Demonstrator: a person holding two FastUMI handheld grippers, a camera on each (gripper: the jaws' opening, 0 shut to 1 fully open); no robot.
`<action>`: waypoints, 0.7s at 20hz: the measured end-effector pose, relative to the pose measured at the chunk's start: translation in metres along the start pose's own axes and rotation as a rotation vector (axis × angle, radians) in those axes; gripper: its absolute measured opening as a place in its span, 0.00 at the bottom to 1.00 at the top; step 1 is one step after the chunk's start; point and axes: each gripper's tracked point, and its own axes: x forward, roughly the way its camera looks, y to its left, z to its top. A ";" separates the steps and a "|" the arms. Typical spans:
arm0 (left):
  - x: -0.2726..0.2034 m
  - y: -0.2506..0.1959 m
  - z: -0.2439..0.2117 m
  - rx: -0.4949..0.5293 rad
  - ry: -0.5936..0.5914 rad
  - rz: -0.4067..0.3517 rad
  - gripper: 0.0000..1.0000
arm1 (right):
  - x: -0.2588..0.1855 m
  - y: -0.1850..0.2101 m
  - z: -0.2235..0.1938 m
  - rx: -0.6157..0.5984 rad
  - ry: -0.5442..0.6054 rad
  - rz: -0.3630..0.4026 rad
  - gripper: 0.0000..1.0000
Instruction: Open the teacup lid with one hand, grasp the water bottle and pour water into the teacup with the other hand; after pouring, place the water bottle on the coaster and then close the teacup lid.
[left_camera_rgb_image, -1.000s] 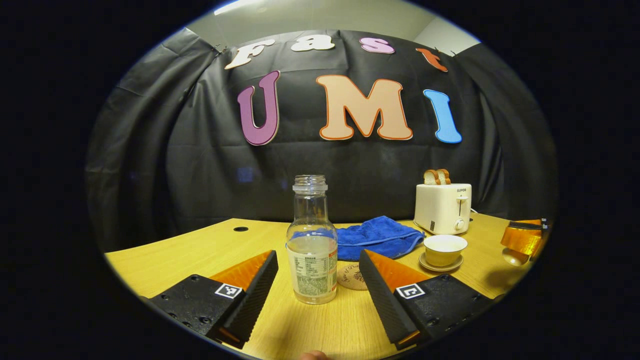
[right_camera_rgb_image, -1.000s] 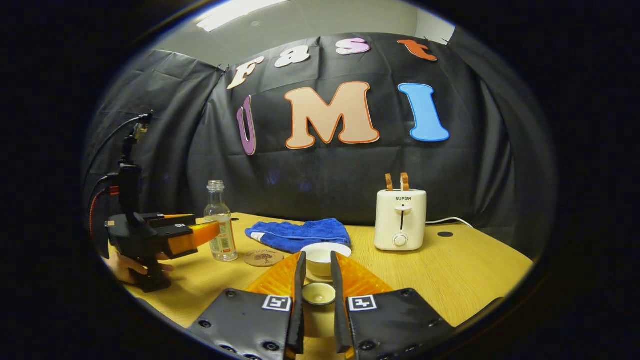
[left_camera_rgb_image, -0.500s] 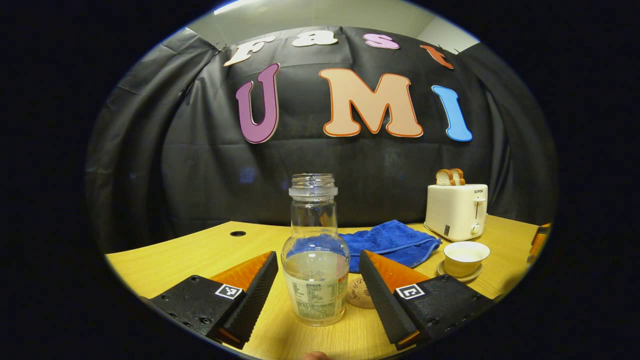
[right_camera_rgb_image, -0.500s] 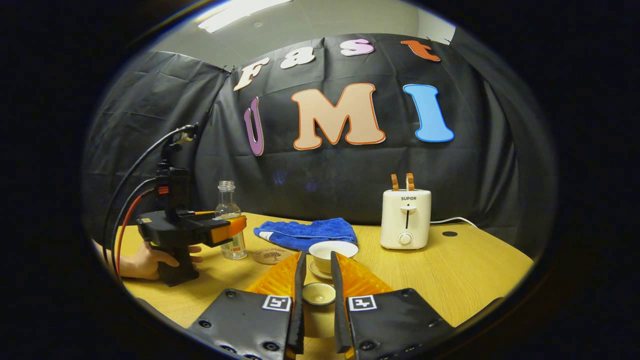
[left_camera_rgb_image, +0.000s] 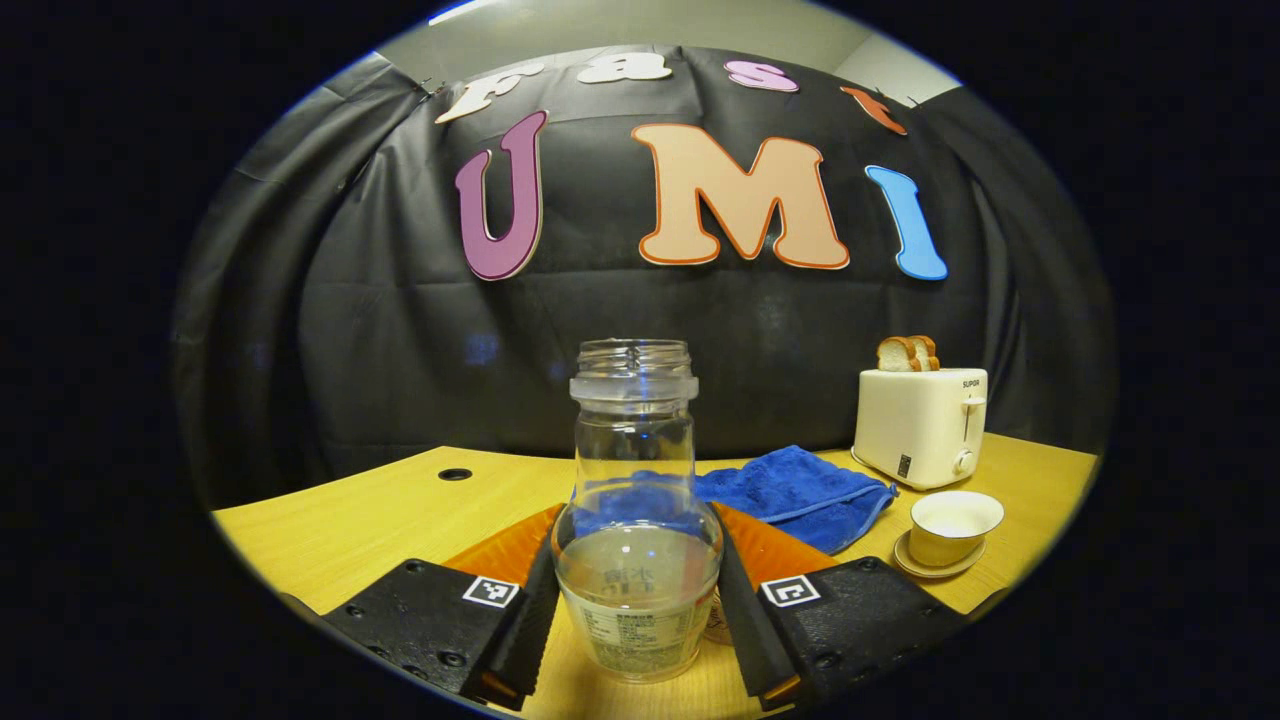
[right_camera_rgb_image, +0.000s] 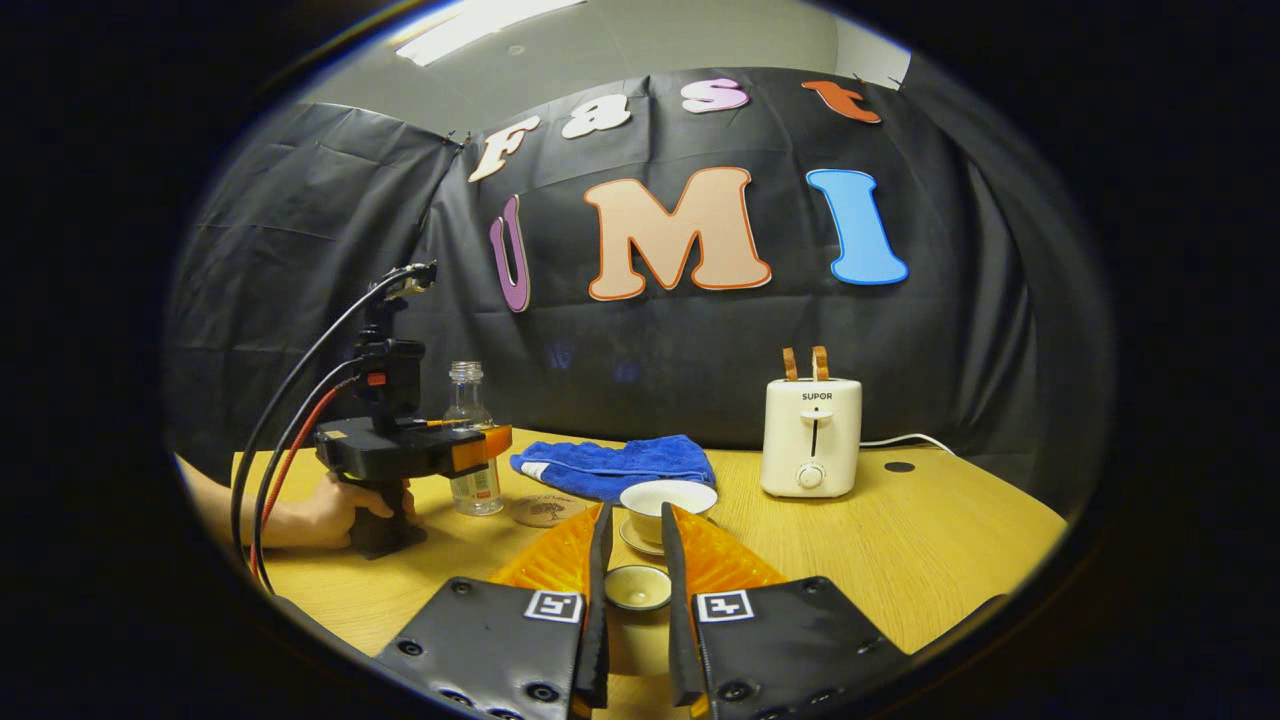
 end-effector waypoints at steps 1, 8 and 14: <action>0.001 -0.001 0.000 0.000 0.001 -0.005 0.71 | 0.000 -0.001 0.000 0.000 0.000 -0.004 0.27; 0.006 -0.010 -0.005 0.283 0.037 0.004 0.69 | -0.012 -0.021 -0.001 0.001 0.006 -0.073 0.27; 0.023 -0.055 -0.010 0.812 0.042 -0.106 0.68 | -0.021 -0.042 0.001 -0.004 -0.001 -0.171 0.27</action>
